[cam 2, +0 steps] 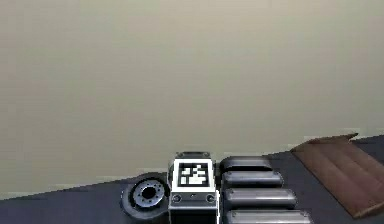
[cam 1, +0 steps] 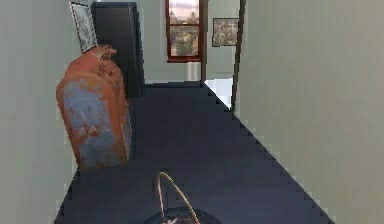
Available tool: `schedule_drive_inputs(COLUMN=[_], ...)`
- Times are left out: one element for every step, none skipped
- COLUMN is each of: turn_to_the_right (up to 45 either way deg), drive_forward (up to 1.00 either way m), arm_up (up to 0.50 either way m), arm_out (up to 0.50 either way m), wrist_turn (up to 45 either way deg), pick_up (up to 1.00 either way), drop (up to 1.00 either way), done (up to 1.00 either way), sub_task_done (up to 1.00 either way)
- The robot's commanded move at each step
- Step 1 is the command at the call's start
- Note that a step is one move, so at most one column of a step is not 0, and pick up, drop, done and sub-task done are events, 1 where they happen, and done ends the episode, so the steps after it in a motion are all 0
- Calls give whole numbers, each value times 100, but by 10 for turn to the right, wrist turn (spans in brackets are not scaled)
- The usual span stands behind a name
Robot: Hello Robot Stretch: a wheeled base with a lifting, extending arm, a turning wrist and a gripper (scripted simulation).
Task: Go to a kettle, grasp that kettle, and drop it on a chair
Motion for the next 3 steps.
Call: schedule_drive_inputs(turn_to_the_right=[0, 0, 30], drive_forward=[100, 100, 0], arm_up=[0, 0, 0], arm_out=[0, 0, 0], wrist_turn=[0, 0, 0], pick_up=[0, 0, 0], drop=[0, 0, 0], done=[0, 0, 0], sub_task_done=[0, 0, 0])
